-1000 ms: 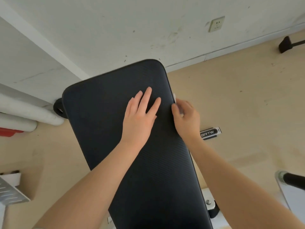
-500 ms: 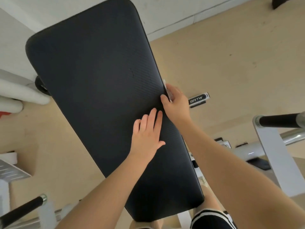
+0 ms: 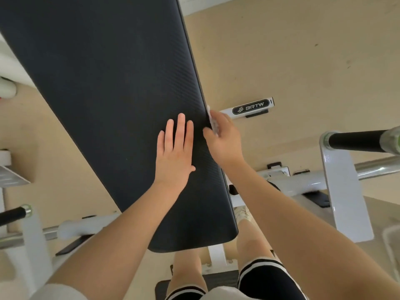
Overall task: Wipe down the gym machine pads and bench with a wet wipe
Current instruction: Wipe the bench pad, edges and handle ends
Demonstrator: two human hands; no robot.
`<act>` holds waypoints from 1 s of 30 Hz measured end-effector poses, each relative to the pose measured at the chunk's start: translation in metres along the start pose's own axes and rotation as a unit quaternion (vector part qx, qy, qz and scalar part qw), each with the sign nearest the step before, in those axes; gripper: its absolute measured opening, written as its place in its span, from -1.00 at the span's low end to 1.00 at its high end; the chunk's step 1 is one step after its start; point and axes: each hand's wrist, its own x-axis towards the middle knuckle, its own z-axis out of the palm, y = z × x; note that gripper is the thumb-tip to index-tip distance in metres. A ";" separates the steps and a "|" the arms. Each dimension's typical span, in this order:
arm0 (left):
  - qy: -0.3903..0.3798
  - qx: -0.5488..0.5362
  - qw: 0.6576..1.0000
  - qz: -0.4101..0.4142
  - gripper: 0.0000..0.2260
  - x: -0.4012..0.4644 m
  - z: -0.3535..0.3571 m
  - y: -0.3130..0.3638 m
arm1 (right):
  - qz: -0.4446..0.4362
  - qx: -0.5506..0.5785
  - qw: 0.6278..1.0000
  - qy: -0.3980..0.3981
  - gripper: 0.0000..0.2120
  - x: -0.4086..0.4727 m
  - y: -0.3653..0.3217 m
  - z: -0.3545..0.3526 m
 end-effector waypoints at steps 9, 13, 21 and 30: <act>-0.020 -0.010 1.000 0.003 0.08 -0.001 0.001 0.003 | 0.148 -0.059 0.983 -0.094 -0.54 -0.108 0.105 -0.001; -0.033 -0.020 0.999 0.009 0.04 -0.002 -0.003 0.006 | 0.174 -0.039 0.983 -0.036 -0.54 -0.121 0.107 0.012; 0.106 -0.062 0.986 0.109 -0.11 -0.055 0.025 0.019 | 0.025 0.039 0.993 0.112 -0.52 -0.091 0.090 0.041; 0.059 0.012 0.962 0.265 -0.03 -0.133 0.111 0.040 | 0.225 -0.022 0.965 0.131 -0.59 -0.192 0.190 0.058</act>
